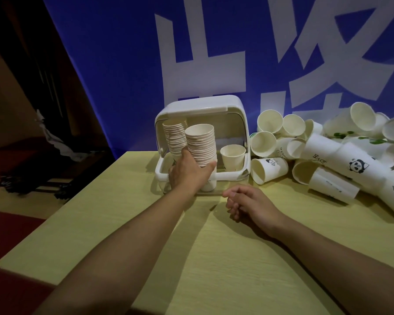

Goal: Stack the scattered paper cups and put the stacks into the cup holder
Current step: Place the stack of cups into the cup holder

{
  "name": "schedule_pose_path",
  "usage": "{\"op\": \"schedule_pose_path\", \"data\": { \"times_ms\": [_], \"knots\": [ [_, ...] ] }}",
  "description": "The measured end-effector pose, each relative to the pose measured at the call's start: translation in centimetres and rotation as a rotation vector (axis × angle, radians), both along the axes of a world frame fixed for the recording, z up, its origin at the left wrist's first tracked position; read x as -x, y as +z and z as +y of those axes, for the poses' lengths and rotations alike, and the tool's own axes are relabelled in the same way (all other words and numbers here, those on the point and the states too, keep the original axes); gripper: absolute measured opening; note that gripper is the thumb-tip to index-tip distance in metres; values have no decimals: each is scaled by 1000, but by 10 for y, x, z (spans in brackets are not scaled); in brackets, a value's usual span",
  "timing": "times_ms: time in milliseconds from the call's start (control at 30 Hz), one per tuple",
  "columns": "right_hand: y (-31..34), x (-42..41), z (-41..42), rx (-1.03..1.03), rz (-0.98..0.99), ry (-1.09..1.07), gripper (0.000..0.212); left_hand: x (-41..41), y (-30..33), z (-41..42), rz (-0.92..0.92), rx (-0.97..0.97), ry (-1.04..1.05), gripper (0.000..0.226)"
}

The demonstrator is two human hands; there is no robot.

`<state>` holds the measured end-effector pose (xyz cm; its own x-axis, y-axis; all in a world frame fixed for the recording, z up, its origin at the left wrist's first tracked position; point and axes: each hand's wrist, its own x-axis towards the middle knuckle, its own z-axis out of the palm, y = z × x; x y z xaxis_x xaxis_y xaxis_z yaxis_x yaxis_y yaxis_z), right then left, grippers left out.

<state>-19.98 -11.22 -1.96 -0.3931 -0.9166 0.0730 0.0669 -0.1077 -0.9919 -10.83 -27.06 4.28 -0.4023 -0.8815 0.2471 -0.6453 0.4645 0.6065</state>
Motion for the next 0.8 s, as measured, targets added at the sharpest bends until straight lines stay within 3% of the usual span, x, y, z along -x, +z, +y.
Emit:
{"op": "schedule_pose_path", "data": {
  "times_ms": [100, 167, 233, 300, 400, 500, 800],
  "knots": [
    [2, -4, 4, 2, 120, -42, 19, 1, -3, 5, 111, -62, 4, 99],
    [3, -5, 6, -1, 241, -80, 20, -1, -3, 20, 278, 31, 48, 104],
    [2, -6, 7, -14, 325, -121, 21, -3, -2, 36, 522, 260, -11, 73],
    [2, -9, 9, -29, 403, -173, 20, 1, 4, 57, 628, 372, -210, 44],
    [3, -14, 13, -43, 484, -209, 21, 19, 23, 90, 555, 335, -490, 27],
    [5, -12, 17, -98, 494, -233, 16, 47, 39, 119, 415, 194, -634, 27],
    [5, -2, 21, -111, 488, -304, 29, 126, 36, 130, 83, -125, -584, 51]
  ]
}}
